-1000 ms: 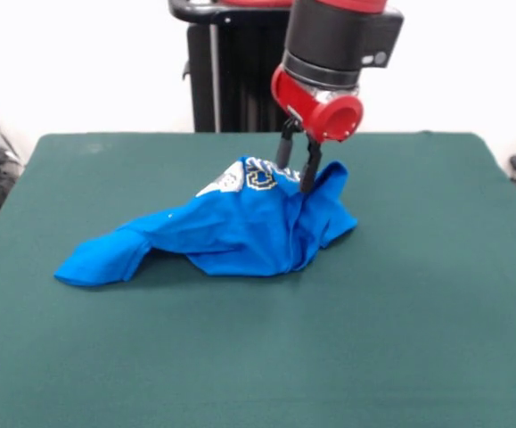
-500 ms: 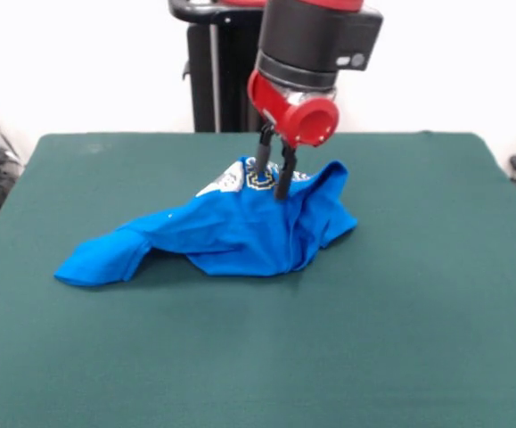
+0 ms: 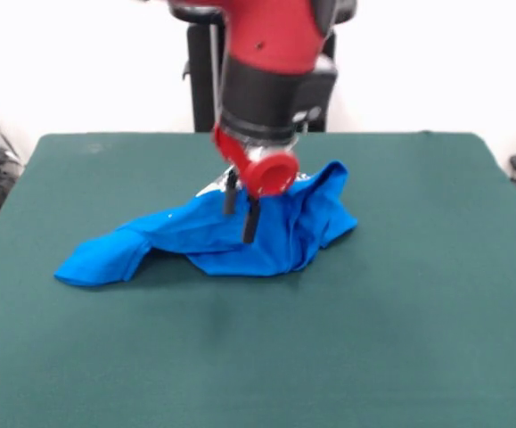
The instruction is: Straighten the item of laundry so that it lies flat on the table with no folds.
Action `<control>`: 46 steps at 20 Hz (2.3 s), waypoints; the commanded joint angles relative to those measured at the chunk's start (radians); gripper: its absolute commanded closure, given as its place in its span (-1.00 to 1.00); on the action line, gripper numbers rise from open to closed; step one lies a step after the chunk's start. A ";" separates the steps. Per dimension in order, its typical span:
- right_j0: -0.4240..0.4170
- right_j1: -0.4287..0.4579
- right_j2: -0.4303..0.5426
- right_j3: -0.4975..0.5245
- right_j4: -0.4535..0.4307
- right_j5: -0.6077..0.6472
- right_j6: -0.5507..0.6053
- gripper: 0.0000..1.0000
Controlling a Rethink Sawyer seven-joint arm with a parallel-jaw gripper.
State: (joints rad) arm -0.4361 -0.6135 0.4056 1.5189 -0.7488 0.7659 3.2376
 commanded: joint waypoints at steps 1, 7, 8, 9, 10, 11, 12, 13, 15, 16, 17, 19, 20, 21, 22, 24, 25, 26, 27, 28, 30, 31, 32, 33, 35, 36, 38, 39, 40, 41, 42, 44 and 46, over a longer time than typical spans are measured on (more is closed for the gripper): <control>-0.067 0.180 0.174 -0.072 -0.054 0.052 -0.659 -1.00; -0.119 0.203 0.250 -0.105 0.017 0.166 -0.905 -1.00; -0.119 0.194 0.254 -0.105 0.029 0.180 -0.927 -1.00; -0.120 0.181 0.256 -0.091 0.044 0.187 -0.932 -1.00; -0.117 0.171 0.258 -0.092 0.058 0.203 -0.946 -1.00; -0.113 0.158 0.258 -0.088 0.072 0.215 -0.955 -1.00; -0.110 0.151 0.258 -0.093 0.085 0.229 -0.968 -1.00; -0.105 0.142 0.255 -0.090 0.100 0.238 -0.970 -1.00; -0.096 0.130 0.248 -0.090 0.124 0.253 -0.981 -1.00; -0.093 0.128 0.247 -0.093 0.136 0.259 -0.993 -1.00; -0.092 0.128 0.246 -0.093 0.142 0.262 -1.007 -1.00; -0.099 0.128 0.248 -0.086 0.159 0.262 -1.029 -1.00; -0.101 0.123 0.246 -0.078 0.168 0.265 -1.026 -1.00; -0.103 0.114 0.243 -0.065 0.173 0.263 -1.019 -1.00; -0.103 0.102 0.238 -0.050 0.181 0.269 -1.001 -1.00; -0.104 0.089 0.237 -0.031 0.188 0.260 -0.993 -1.00; -0.102 0.082 0.236 -0.031 0.191 0.261 -0.992 -1.00; -0.097 0.082 0.233 -0.037 0.190 0.261 -0.995 -1.00; -0.095 0.089 0.232 -0.048 0.194 0.266 -0.998 -1.00; -0.091 0.097 0.233 -0.057 0.196 0.266 -1.004 -1.00; -0.082 0.111 0.234 -0.077 0.202 0.272 -1.008 -1.00; -0.075 0.119 0.232 -0.087 0.203 0.277 -1.011 -1.00; -0.069 0.125 0.227 -0.097 0.196 0.279 -1.014 -1.00; -0.066 0.134 0.223 -0.100 0.194 0.280 -1.014 -1.00; -0.065 0.156 0.215 -0.102 0.185 0.264 -1.012 -1.00; -0.066 0.166 0.213 -0.098 0.185 0.255 -1.010 -1.00; -0.071 0.169 0.213 -0.080 0.201 0.249 -0.994 -1.00; -0.075 0.168 0.215 -0.065 0.211 0.244 -0.984 -1.00; -0.075 0.168 0.215 -0.057 0.216 0.242 -0.978 -1.00; -0.079 0.168 0.219 -0.045 0.226 0.239 -0.977 -1.00; -0.078 0.168 0.221 -0.038 0.230 0.234 -0.976 -1.00; -0.078 0.156 0.220 0.003 0.231 0.210 -0.963 -1.00; -0.067 0.148 0.207 0.010 0.227 0.207 -0.950 -1.00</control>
State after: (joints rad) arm -0.5445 -0.5367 0.5619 1.4357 -0.5446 0.9445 2.4723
